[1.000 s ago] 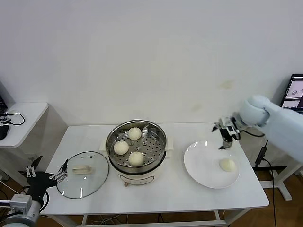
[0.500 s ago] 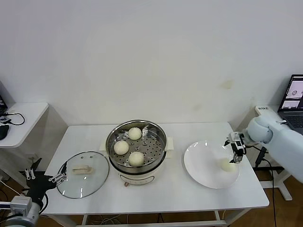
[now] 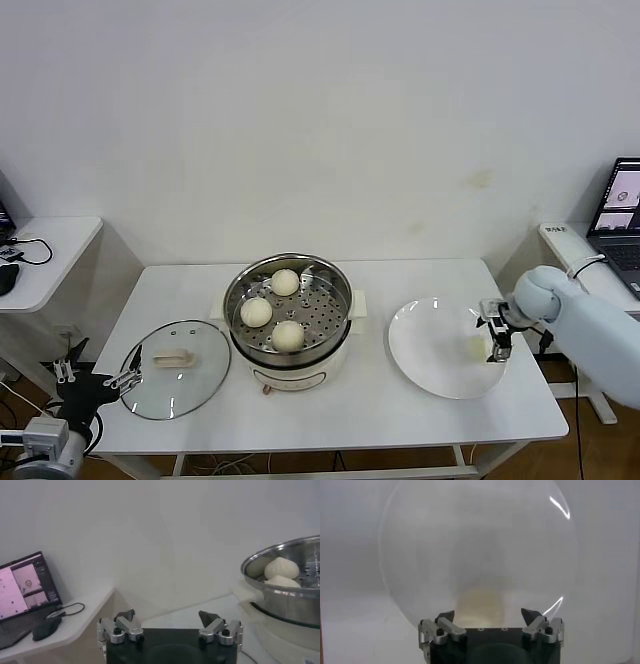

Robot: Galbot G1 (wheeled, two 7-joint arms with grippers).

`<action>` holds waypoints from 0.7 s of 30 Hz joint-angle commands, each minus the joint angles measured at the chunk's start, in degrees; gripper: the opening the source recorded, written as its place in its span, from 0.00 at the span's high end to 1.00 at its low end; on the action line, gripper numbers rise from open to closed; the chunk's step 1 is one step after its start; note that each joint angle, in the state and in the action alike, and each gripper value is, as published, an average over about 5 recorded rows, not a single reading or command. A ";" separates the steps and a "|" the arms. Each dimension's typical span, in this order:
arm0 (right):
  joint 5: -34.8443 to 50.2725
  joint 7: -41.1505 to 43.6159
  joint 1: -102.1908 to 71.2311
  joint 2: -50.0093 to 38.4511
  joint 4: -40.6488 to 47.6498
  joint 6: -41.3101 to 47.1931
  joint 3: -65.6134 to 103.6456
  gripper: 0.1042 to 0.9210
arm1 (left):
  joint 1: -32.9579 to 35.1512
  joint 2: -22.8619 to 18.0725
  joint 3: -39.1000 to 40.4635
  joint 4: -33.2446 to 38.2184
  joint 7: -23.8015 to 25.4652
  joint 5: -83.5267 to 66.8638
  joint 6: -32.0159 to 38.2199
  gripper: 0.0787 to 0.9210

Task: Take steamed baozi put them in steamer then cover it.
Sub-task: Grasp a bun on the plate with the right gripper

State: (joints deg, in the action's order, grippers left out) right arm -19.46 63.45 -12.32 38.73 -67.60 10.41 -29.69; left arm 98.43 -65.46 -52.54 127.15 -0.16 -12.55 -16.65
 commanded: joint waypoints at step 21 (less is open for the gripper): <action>-2.68 -0.21 -0.07 3.01 3.19 0.21 0.90 0.37 | -0.01 0.18 -0.27 0.63 0.04 0.01 -0.20 0.12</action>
State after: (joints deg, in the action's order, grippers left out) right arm -21.98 63.04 -12.65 41.59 -64.59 10.56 -28.64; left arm 98.36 -65.32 -52.71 127.66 -0.13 -12.51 -16.85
